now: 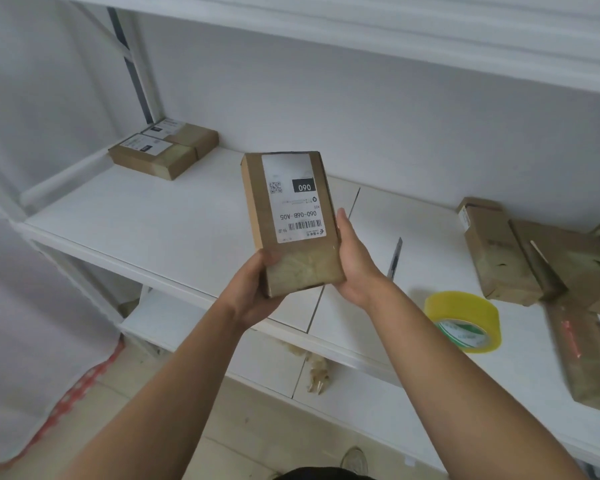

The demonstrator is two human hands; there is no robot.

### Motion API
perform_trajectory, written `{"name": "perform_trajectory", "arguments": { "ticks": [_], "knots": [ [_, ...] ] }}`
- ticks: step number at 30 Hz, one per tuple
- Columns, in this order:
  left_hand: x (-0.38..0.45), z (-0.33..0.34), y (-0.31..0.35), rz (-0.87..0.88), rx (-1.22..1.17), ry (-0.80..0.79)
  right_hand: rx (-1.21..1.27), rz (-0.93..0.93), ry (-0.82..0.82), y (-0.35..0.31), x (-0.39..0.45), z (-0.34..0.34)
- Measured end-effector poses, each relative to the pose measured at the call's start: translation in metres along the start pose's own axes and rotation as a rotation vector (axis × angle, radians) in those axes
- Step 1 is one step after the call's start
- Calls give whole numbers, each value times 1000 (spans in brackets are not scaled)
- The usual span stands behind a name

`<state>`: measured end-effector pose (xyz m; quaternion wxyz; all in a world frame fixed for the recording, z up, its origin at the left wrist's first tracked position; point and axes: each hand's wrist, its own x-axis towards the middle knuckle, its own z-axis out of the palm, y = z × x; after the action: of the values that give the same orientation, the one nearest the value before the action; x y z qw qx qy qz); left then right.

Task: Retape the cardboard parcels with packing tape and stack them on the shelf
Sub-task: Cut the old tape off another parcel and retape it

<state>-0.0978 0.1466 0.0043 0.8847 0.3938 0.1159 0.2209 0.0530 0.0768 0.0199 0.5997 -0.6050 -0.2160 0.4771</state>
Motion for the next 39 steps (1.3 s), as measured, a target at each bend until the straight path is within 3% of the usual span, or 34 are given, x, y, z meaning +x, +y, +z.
{"name": "perform_trajectory", "arguments": {
  "ticks": [3,5,8,10,14,20,27,33,39],
  "knots": [
    [-2,-2,-2,-22,-38,-65,-20,-1,-45,3,-3,-2],
    [-3,0,-6,-52,-82,-87,-194,-71,-25,1,-7,2],
    [-2,3,-12,-109,-112,-13,-634,-220,296,6,-3,6],
    [-3,1,-14,-109,-127,-16,-771,-358,428,11,-6,10],
    [-8,16,-20,-102,-72,-134,-647,-457,407,16,-19,33],
    [-15,28,-31,-108,-48,-8,-589,-384,285,15,-24,18],
    [-15,41,-33,-75,-33,34,-725,-529,408,2,-33,-17],
    [-8,69,-45,-53,-13,131,-669,-433,393,3,-52,-12],
    [-33,55,-55,-54,-74,186,-798,-536,344,18,-51,-23]
  ]
}}
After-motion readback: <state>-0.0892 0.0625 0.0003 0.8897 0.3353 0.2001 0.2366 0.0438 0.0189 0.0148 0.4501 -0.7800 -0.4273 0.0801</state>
